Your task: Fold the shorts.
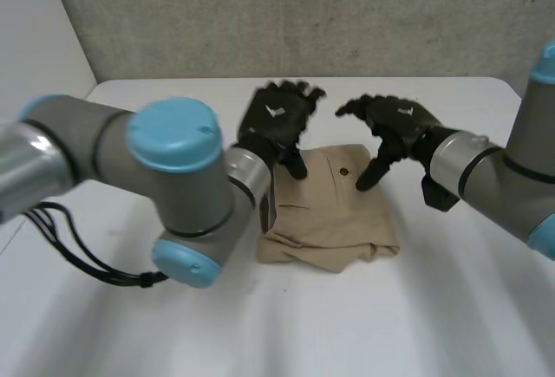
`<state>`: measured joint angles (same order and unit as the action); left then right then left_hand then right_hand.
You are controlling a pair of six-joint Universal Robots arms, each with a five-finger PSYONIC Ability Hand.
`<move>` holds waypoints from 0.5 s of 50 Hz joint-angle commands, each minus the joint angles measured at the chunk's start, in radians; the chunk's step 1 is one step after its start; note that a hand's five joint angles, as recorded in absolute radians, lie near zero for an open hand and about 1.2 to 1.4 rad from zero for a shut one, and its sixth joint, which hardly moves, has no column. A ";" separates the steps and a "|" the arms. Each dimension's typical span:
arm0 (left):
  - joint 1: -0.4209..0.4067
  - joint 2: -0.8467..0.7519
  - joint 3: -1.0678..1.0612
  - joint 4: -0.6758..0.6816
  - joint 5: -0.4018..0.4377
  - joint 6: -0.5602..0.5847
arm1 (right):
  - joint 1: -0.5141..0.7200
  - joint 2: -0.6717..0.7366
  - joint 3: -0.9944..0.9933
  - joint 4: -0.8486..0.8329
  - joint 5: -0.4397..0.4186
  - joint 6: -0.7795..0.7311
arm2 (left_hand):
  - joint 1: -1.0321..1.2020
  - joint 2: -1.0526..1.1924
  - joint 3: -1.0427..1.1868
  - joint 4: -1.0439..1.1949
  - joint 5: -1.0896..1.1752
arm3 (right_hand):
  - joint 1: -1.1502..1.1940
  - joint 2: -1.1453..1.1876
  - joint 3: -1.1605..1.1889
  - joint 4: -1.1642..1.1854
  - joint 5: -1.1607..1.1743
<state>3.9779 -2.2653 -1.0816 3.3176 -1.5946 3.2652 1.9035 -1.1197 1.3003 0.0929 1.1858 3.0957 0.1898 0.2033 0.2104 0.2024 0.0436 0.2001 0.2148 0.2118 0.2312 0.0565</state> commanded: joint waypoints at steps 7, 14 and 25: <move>0.020 -0.235 0.170 -0.263 -0.064 -0.001 | 0.020 0.250 -0.041 -0.004 0.095 -0.227 | 0.035 0.022 0.015 0.023 0.007 | -0.026 -0.040 -0.037 -0.057 -0.056; 0.029 -0.229 0.172 -0.336 -0.073 0.002 | 0.020 0.242 -0.058 -0.001 0.129 -0.304 | 0.041 0.028 0.021 0.029 0.013 | -0.026 -0.040 -0.037 -0.057 -0.056; 0.012 0.045 0.140 -0.343 -0.067 -0.004 | 0.037 0.025 -0.059 -0.007 0.132 -0.240 | 0.003 -0.010 -0.017 -0.009 -0.025 | -0.026 -0.040 -0.037 -0.057 -0.056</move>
<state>3.9911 -2.4300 -0.9120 2.9711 -1.6642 3.2688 1.9295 -0.9416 1.2393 0.0932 1.3186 2.7947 0.1896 0.2029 0.2104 0.2024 0.0436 0.1659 0.2148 0.2046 0.2312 0.0515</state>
